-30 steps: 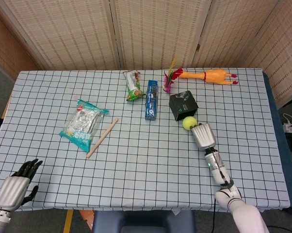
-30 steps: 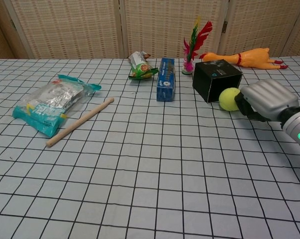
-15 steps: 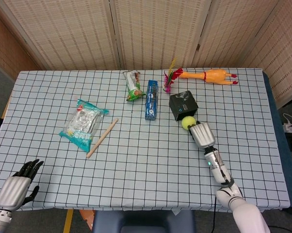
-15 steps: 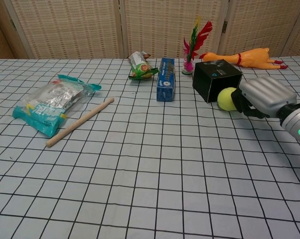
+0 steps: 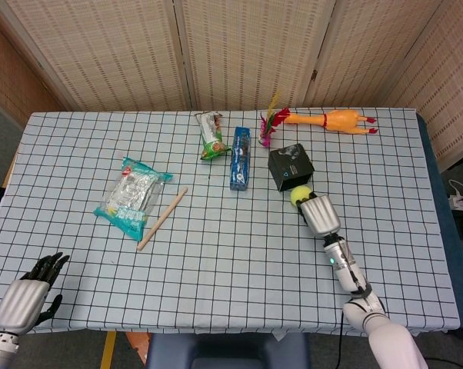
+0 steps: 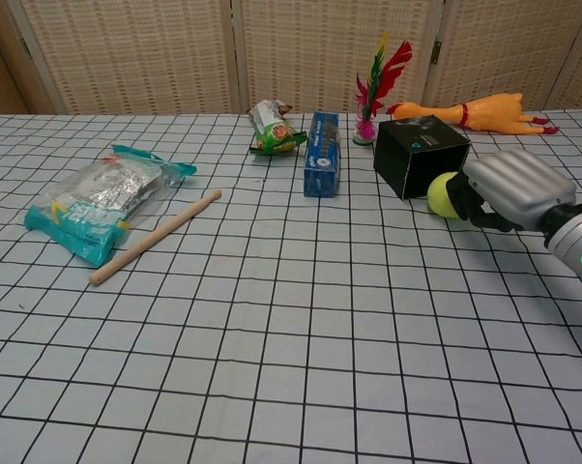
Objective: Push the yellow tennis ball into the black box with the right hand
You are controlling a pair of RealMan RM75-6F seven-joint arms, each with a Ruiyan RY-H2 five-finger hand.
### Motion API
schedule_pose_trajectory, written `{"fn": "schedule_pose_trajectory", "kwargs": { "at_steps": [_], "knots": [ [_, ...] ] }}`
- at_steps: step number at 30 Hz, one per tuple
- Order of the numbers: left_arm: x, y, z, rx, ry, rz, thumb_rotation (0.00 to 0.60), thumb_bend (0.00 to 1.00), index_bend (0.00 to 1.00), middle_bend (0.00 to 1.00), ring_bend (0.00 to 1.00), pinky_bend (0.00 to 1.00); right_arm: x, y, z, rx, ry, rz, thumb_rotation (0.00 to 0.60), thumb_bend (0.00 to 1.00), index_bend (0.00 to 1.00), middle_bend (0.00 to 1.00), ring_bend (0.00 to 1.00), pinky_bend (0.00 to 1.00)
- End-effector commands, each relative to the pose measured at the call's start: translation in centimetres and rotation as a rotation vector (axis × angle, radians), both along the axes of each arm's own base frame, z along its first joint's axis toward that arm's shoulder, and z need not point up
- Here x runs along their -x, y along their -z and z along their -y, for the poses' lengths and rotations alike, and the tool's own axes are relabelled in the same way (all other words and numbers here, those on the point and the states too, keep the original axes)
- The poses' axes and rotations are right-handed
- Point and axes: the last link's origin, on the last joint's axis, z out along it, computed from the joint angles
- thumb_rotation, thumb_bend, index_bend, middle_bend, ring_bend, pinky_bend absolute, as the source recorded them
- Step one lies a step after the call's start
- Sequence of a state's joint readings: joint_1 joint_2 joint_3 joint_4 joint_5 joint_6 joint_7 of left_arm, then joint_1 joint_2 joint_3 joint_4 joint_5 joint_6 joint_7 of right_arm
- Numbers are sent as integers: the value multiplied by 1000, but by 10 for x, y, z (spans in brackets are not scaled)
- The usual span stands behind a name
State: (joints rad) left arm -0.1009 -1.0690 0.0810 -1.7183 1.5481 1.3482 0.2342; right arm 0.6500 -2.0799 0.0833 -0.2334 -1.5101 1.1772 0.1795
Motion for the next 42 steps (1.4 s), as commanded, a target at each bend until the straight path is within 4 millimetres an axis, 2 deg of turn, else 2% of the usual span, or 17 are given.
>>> {"fn": "schedule_pose_trajectory", "kwargs": {
  "at_steps": [1, 5, 10, 22, 29, 35, 39, 42],
  "knots": [
    [0, 0, 0, 1, -1, 0, 600, 446, 30, 33, 56, 413, 1, 0, 1, 1, 6, 0, 600, 163, 697, 678, 485, 799],
    [0, 1, 0, 3, -3, -1, 600, 446, 30, 33, 57, 414, 1, 0, 3, -12, 21, 5, 600, 128, 609, 589, 421, 737],
    [0, 1, -1, 5, -4, -2, 600, 446, 30, 33, 56, 414, 2, 2, 5, -31, 30, -3, 600, 111, 494, 452, 323, 601],
    [1, 1, -1, 5, -7, -3, 600, 446, 29, 33, 57, 414, 1, 4, 6, -46, 37, 6, 600, 81, 363, 298, 197, 433],
    [1, 1, -1, 1, -8, -3, 600, 446, 29, 32, 57, 414, 2, 7, 11, -62, 79, 4, 600, 46, 275, 245, 148, 351],
    [2, 1, -2, 0, -15, -6, 600, 446, 30, 33, 57, 414, -2, 12, 16, -89, 96, 14, 600, 12, 110, 103, 14, 169],
    [2, 1, -2, 1, -17, -7, 600, 446, 29, 33, 57, 414, -6, 13, 18, -97, 84, 13, 600, 7, 12, 22, 0, 70],
    [3, 2, -2, 1, -21, -8, 600, 447, 30, 33, 56, 415, -8, 13, 18, -101, 82, 15, 600, 6, 0, 1, 0, 54]
  ]
}}
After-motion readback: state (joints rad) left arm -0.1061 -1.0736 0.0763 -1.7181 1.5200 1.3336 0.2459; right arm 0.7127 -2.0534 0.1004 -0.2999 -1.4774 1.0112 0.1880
